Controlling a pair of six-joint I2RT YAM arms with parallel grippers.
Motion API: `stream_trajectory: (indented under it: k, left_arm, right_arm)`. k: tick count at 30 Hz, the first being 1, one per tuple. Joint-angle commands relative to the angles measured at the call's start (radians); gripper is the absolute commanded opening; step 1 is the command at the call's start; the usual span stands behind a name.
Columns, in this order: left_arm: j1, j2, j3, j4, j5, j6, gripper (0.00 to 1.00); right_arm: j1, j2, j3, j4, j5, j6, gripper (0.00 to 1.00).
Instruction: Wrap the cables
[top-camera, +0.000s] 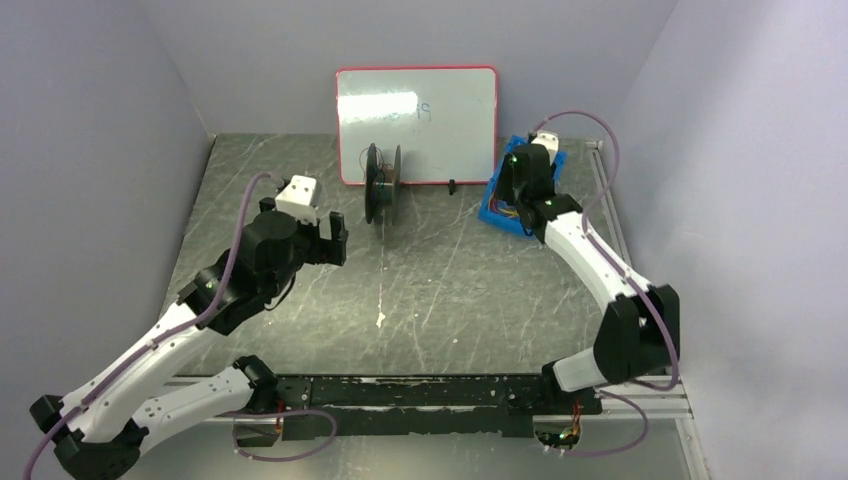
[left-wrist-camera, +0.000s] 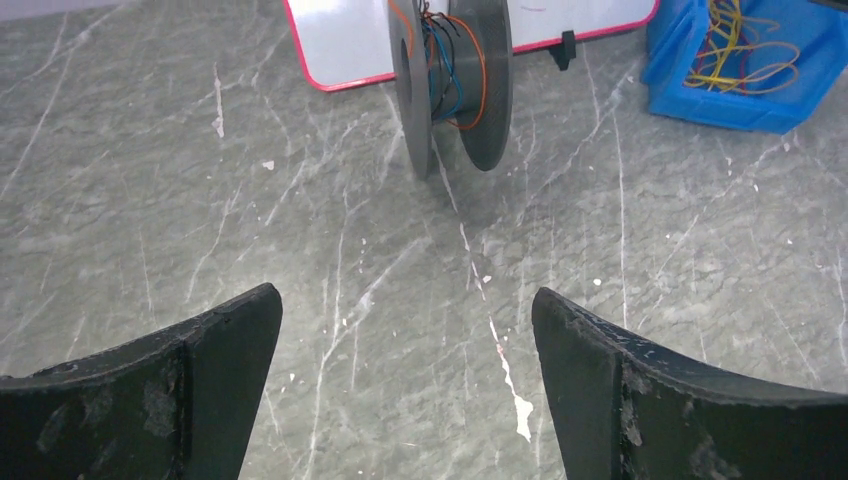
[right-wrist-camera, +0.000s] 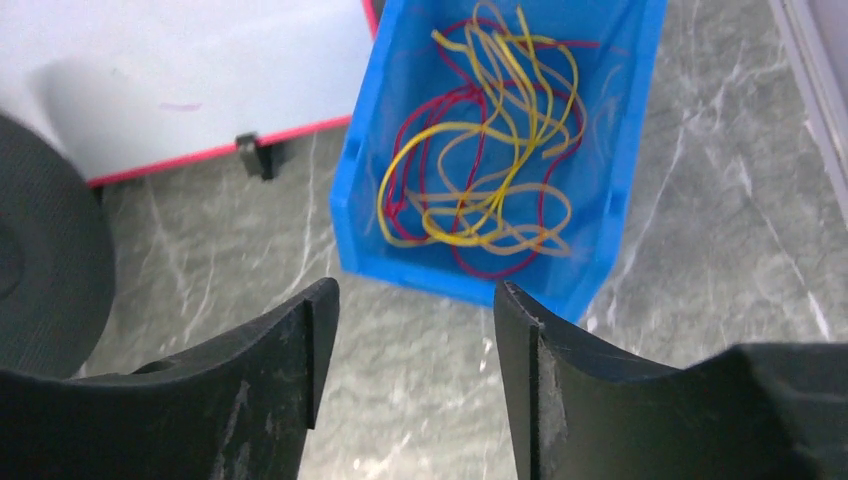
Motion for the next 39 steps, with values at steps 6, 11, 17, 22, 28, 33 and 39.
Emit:
stream_trajectory:
  k: [6, 11, 17, 22, 28, 33, 39]
  left_arm:
    - [-0.006, -0.064, -0.053, 0.056, -0.014, -0.014, 1.00]
    - [-0.006, -0.032, -0.029, 0.021, -0.011, -0.017, 0.98]
    - [-0.006, -0.039, -0.039, 0.033, 0.001, -0.003, 0.98]
    - [-0.006, -0.047, -0.045, 0.042, -0.002, 0.002, 0.98]
    - [-0.007, -0.041, -0.045, 0.041, -0.010, 0.005, 0.98]
    - [-0.006, -0.036, -0.046, 0.040, -0.012, 0.006, 0.98]
    - [-0.006, -0.030, -0.048, 0.041, -0.012, 0.008, 0.98]
  right_arm:
    - [-0.130, 0.273, 0.154, 0.112, 0.003, -0.080, 0.54]
    - [-0.152, 0.392, 0.266, 0.085, -0.030, -0.107, 0.49]
    - [-0.166, 0.523, 0.370, 0.068, -0.005, -0.139, 0.48]
    - [-0.181, 0.599, 0.452, 0.052, -0.014, -0.151, 0.44]
    - [-0.186, 0.679, 0.538, 0.035, -0.092, -0.138, 0.42]
    - [-0.190, 0.717, 0.563, 0.037, -0.135, -0.118, 0.41]
    - [-0.202, 0.734, 0.551, 0.063, -0.170, -0.131, 0.39]
